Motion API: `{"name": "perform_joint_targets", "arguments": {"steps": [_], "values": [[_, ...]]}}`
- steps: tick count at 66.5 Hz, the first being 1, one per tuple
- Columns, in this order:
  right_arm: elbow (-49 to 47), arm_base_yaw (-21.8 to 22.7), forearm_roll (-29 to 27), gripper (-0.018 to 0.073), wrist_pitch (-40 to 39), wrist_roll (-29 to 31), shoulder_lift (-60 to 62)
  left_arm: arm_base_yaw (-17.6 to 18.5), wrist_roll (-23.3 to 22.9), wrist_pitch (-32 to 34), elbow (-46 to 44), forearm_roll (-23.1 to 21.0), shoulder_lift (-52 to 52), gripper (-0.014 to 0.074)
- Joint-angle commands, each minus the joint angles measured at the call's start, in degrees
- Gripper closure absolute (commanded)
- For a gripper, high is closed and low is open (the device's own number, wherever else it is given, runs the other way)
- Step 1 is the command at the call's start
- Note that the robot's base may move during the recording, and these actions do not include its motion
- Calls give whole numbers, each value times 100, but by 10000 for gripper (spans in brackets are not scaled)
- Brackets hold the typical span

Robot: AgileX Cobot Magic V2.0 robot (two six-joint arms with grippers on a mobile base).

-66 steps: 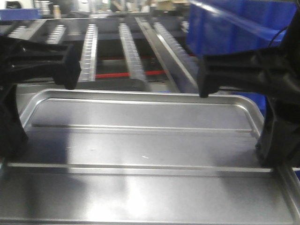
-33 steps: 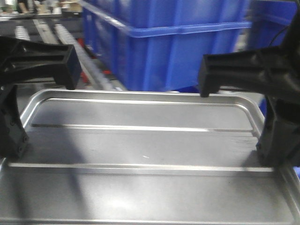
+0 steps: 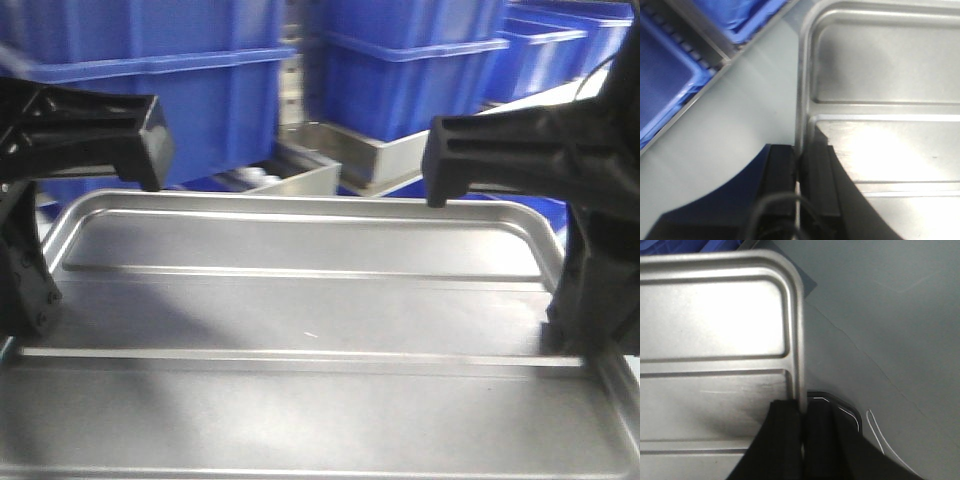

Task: Grab silver tray and place in blue box
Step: 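Hold the tray level in both grippers while the base drives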

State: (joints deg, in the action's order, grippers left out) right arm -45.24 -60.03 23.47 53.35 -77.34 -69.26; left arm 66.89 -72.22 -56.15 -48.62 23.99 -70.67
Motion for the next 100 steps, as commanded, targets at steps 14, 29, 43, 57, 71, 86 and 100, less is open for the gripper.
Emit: {"name": "perform_joint_targets", "arguments": {"steps": [14,29,43,57,71,86,100], "values": [[-170,19,198,505,-347,-23,113,18,5,365,-169,39,145,610],[-170,19,198,505,-347,-23,113,18,5,365,-169,39,145,610],[-170,19,198,505,-347,-23,113,18,5,365,-169,39,145,610],[-170,19,198,505,-347,-23,113,18,5,365,-169,39,145,610],[-170,19,198,505,-347,-23,113,18,5,365,-169,39,145,610],[-170,19,198,505,-347,-23,113,18,5,365,-169,39,145,610],[-170,19,198,505,-347,-23,113,18,5,365,-169,39,145,610]]}}
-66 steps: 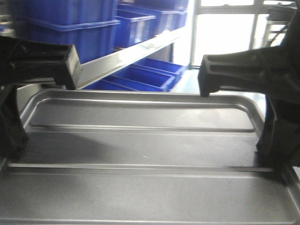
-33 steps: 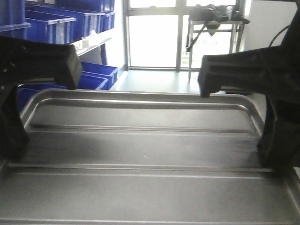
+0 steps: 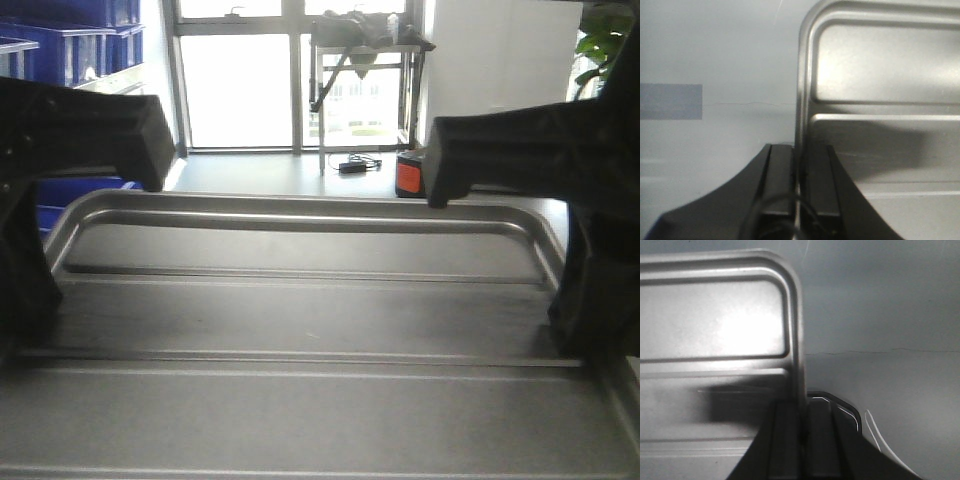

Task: Grab silver tray and place in blue box
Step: 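Hold the tray level in both grippers while the base drives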

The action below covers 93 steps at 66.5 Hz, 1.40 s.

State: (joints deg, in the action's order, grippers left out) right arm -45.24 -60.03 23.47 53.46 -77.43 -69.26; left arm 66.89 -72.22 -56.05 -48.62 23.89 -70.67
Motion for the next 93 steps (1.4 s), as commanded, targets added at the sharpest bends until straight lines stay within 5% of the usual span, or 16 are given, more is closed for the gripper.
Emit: {"name": "perform_joint_targets", "arguments": {"steps": [1,93], "values": [[-170,19,198,505,-357,-14,113,18,5,355,-169,49,145,610],[-170,19,198,505,-357,-14,113,18,5,355,-169,49,145,610]]}}
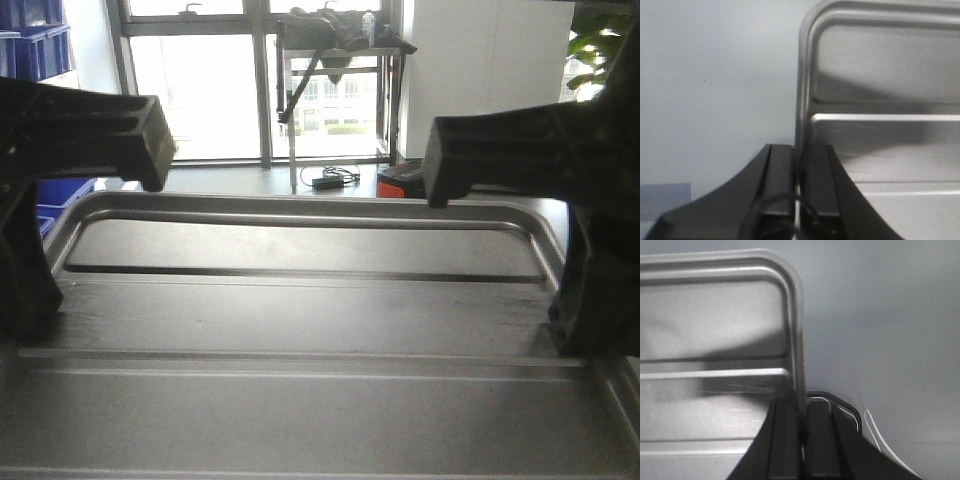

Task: Grab silver tray and place in blue box
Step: 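Hold the tray level in both grippers while the base drives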

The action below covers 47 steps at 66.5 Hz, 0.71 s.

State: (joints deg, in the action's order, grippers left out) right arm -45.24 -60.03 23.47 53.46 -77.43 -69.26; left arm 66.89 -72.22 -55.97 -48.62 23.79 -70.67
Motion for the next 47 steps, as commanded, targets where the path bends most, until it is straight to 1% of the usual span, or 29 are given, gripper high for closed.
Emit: {"name": "perform_joint_targets", "arguments": {"steps": [1,47], "values": [[-170,19,198,505,-357,-14,113,18,5,347,-169,59,145,610],[-170,19,198,505,-357,-14,113,18,5,347,-169,59,145,610]]}}
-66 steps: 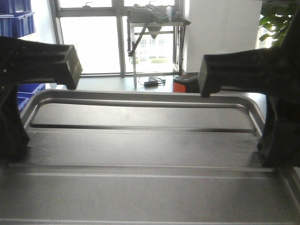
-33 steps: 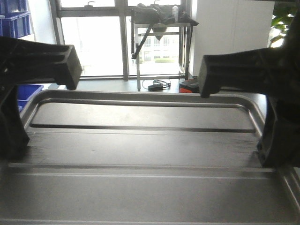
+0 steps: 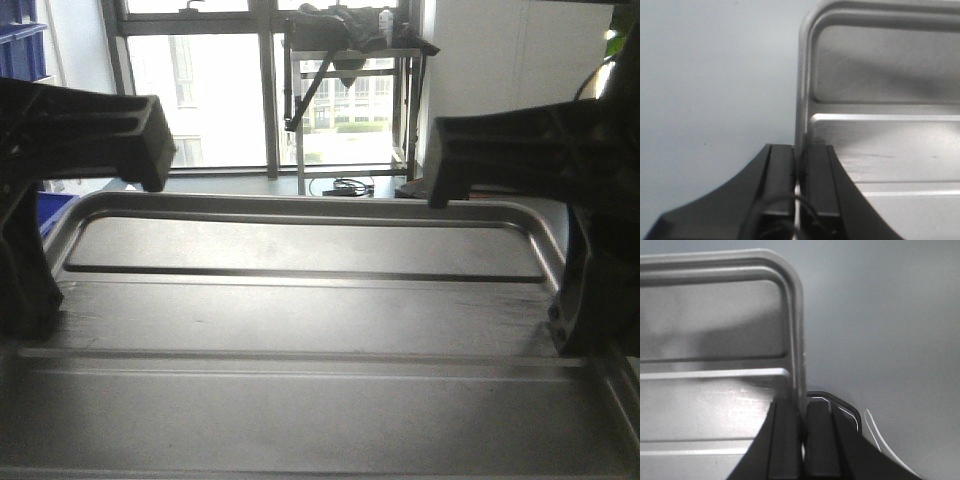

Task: Grab silver tray and place in blue box
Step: 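Hold the tray level in both grippers while the base drives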

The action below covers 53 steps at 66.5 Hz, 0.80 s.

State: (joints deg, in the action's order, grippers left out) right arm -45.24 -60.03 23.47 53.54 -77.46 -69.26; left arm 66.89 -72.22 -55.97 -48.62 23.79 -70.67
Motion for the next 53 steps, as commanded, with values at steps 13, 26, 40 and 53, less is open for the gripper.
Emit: {"name": "perform_joint_targets", "arguments": {"steps": [13,26,40,53], "values": [[-170,19,198,505,-365,-11,113,18,5,347,-169,59,145,610],[-170,19,198,505,-338,-11,113,18,5,347,-169,73,145,610],[-170,19,198,505,-338,-11,113,18,5,347,-169,95,145,610],[-170,19,198,505,-338,-11,113,18,5,347,-169,95,145,610]]}}
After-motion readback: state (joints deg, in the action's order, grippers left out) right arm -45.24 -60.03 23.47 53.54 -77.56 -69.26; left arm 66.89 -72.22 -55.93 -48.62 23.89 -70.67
